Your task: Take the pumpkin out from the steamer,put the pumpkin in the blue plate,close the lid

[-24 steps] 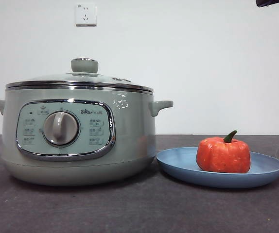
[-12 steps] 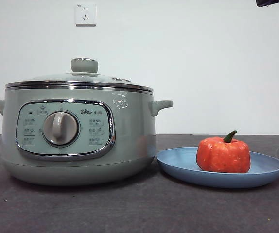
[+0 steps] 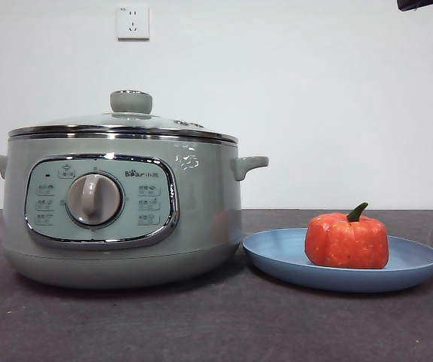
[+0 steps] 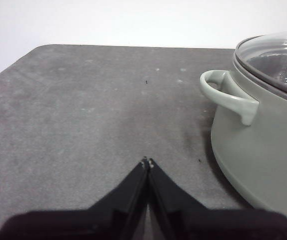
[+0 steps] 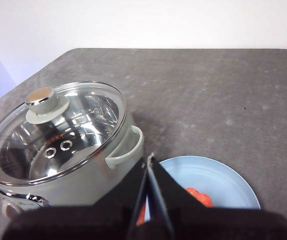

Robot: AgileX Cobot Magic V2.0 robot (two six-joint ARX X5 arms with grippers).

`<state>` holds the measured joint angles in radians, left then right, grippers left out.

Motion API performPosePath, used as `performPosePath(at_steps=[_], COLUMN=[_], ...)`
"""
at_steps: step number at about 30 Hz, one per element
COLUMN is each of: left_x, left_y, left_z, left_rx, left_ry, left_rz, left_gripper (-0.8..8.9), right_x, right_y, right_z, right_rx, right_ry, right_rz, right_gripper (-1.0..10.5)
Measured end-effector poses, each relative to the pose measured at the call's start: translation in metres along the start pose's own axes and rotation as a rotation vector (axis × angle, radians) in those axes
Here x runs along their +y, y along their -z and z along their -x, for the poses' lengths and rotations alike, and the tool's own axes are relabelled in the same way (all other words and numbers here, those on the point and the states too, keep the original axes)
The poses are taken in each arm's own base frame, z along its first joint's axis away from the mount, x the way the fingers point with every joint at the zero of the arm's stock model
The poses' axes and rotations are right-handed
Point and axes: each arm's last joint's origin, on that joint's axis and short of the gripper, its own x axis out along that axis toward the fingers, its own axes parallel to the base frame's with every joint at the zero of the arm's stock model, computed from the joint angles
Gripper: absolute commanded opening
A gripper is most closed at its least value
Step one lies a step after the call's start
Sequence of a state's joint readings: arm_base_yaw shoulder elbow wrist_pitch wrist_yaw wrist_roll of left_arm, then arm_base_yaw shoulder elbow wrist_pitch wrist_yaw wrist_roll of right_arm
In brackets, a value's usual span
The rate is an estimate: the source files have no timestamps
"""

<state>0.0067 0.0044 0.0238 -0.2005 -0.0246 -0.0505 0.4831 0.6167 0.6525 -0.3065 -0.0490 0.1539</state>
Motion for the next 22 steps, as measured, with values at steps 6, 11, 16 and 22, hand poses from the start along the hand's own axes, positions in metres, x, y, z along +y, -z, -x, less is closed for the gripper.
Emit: performPosePath(at_steps=[6,11,16,22], left_x=[-0.0001,-0.0002,-0.0002,-0.0002], left_y=[-0.0001,-0.0001,-0.0001,0.0], left_z=[0.0,0.0,0.0,0.0], left_rx=[0.0,0.001,0.0,0.001], left_ry=[0.01,0.014,0.014,0.014], left_rz=[0.004,0.005,0.007,0.007], left_gripper=[-0.03,-0.03,-0.03,-0.03], right_x=[0.0,0.0,0.0,0.0], right_y=[0.0,0.0,0.0,0.0], right_z=[0.0,0.0,0.0,0.0], right_rx=[0.0,0.0,0.0,0.0], right_ry=[0.0,0.0,0.0,0.0], right_rz=[0.0,0.0,0.0,0.0], right_gripper=[-0.2,-0.2,-0.2,-0.2])
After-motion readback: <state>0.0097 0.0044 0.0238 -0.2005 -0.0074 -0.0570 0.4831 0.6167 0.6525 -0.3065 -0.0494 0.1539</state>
